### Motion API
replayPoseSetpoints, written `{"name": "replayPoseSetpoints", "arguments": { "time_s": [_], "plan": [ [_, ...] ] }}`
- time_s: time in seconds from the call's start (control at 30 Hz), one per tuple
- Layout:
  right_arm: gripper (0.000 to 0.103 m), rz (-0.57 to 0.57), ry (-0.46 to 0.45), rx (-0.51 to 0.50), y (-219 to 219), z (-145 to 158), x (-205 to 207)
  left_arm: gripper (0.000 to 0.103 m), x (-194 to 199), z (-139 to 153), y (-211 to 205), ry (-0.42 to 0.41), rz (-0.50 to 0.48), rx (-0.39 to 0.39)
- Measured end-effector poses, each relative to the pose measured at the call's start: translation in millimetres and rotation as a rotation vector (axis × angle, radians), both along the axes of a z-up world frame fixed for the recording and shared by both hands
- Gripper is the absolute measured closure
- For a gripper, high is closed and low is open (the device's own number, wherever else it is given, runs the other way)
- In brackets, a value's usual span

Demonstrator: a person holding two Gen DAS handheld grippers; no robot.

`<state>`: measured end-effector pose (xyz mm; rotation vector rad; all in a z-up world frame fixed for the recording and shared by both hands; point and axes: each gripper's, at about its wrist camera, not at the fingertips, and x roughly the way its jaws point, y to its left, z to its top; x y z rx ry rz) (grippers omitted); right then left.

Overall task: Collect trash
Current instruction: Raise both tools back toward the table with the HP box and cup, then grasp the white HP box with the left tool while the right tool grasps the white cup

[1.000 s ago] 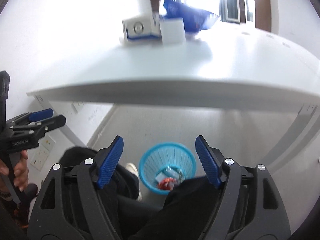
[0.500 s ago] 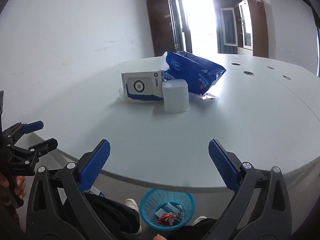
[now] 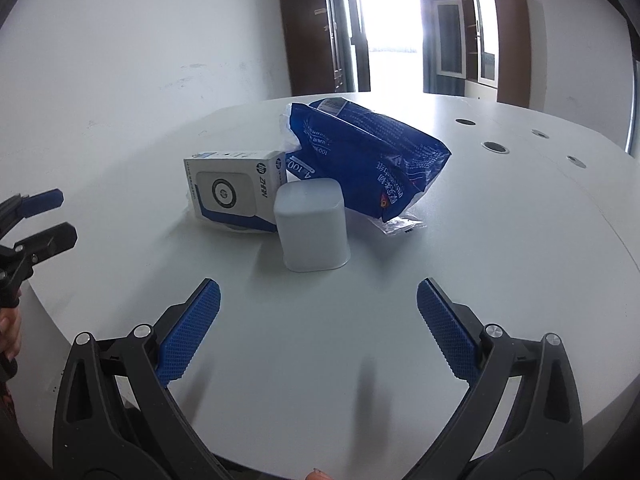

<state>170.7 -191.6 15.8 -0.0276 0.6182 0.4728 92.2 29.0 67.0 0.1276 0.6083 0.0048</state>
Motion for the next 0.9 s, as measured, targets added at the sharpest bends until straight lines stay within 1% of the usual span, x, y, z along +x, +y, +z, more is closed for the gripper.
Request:
{"name": "replayPoseSetpoints", "arguments": {
  "time_s": [0.13,0.23,0.37,0.43,0.5,0.57,0.73,0.83,0.87,0.9],
  "plan": [
    [0.009,0.009,0.010,-0.021,8.5,3.9,18.0,0.006,27.8,4.5,-0.9,0.033,-0.030,0.012],
    [0.009,0.022,0.027,-0.039,17.7,4.4,32.9,0.006,48.5,5.6,-4.0,0.069,-0.073,0.040],
    [0.009,0.037,0.047,-0.057,28.5,3.8,50.9,0.006,82.5,1.7,-9.6,0.131,-0.150,0.123],
    [0.009,0.042,0.053,-0.065,33.2,3.2,57.6,0.006,98.1,-1.0,-12.3,0.137,-0.204,0.176],
    [0.014,0.047,0.074,-0.065,37.5,2.0,65.3,0.006,111.5,-5.1,-14.8,0.157,-0.269,0.224],
    [0.015,0.049,0.094,-0.060,40.9,1.2,72.0,0.006,124.4,-7.8,-16.4,0.169,-0.327,0.263],
    [0.016,0.052,0.118,-0.080,47.2,-0.8,81.5,0.006,154.2,-14.2,-16.3,0.202,-0.423,0.295],
    [0.019,0.054,0.140,-0.074,50.5,-3.0,88.3,0.006,167.0,-23.8,-17.2,0.224,-0.480,0.306],
    [0.022,0.056,0.150,-0.071,52.0,-4.2,90.1,0.006,169.6,-28.9,-16.6,0.234,-0.497,0.310],
    [0.023,0.056,0.160,-0.073,53.7,-6.4,92.1,0.006,171.2,-33.3,-15.5,0.245,-0.512,0.302]
  ]
}}
